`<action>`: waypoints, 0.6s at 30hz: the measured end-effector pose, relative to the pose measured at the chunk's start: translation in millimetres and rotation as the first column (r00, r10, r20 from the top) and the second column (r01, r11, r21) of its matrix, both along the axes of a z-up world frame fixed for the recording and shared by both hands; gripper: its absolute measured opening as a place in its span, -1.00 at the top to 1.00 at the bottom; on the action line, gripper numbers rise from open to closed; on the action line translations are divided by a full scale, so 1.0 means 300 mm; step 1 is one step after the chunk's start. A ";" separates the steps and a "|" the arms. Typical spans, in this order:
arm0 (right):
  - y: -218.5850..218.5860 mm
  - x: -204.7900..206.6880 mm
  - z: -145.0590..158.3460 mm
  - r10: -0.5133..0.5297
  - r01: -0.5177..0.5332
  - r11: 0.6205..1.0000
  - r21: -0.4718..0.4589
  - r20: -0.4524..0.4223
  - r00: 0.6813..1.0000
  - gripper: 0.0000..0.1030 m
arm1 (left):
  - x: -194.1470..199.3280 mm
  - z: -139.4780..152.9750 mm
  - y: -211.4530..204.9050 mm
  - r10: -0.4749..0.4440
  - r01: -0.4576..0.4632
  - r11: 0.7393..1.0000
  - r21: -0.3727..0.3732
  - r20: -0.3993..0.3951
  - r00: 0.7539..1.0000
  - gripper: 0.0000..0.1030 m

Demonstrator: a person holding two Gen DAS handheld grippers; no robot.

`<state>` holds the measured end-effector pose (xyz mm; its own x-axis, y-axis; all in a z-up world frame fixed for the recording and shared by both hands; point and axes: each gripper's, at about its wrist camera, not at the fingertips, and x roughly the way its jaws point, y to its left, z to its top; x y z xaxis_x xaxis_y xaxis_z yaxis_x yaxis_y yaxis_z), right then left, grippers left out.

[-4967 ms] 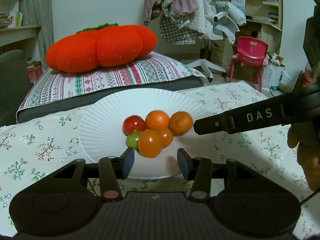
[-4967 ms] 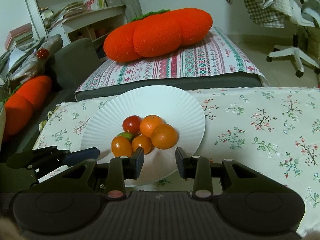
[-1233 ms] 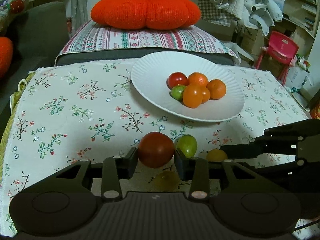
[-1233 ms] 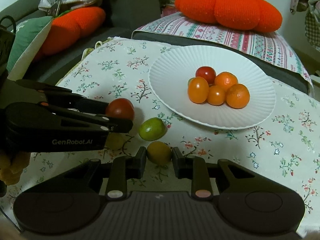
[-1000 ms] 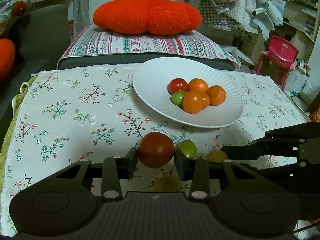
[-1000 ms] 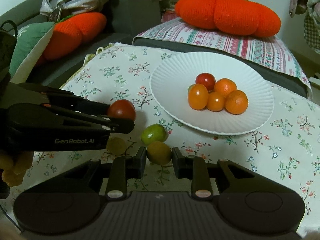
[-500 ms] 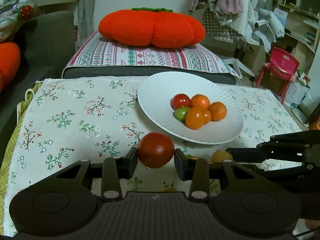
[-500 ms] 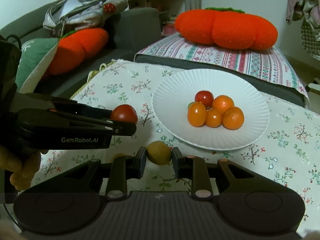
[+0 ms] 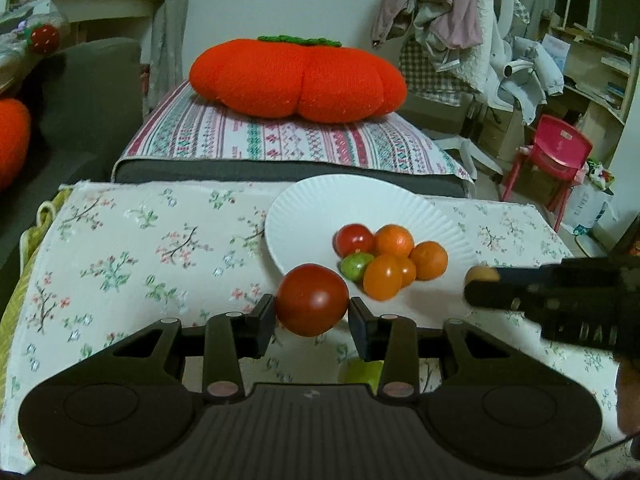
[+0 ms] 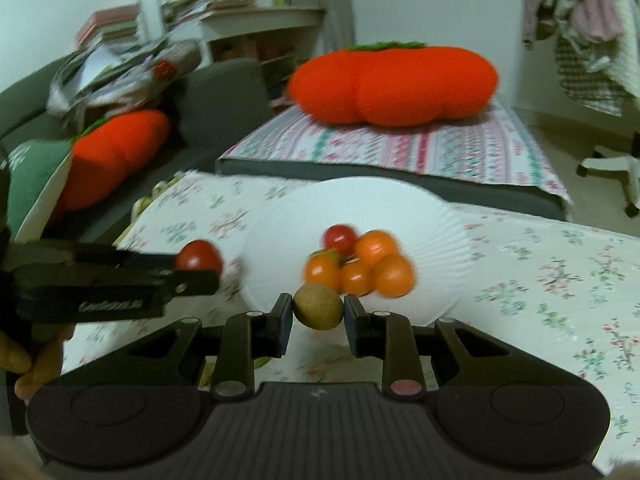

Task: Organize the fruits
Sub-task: 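Carry both fruits onto the white plate and open both tools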

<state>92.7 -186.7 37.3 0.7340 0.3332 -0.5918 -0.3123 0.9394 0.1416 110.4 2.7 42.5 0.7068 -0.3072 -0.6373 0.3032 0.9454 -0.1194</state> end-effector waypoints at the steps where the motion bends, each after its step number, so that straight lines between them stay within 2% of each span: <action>1: -0.019 0.009 0.003 -0.021 0.021 1.000 0.007 0.003 1.000 0.52 | 0.005 0.000 -0.005 -0.006 0.006 1.000 0.002 0.007 1.000 0.65; 7: -0.081 0.058 -0.024 -0.101 0.101 0.995 0.023 -0.014 0.995 0.52 | 0.035 -0.008 -0.026 -0.028 0.027 0.999 0.017 0.039 0.999 0.65; 18: -0.046 0.069 -0.068 -0.086 0.086 0.996 0.007 -0.019 0.996 0.52 | 0.064 -0.042 -0.071 -0.063 0.059 0.996 0.067 0.057 0.996 0.65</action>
<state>113.5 -200.5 17.0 0.7488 0.2745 -0.6033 -0.2279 0.9613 0.1545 129.5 -18.6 29.8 0.7250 -0.3096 -0.6152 0.3649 0.9303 -0.0382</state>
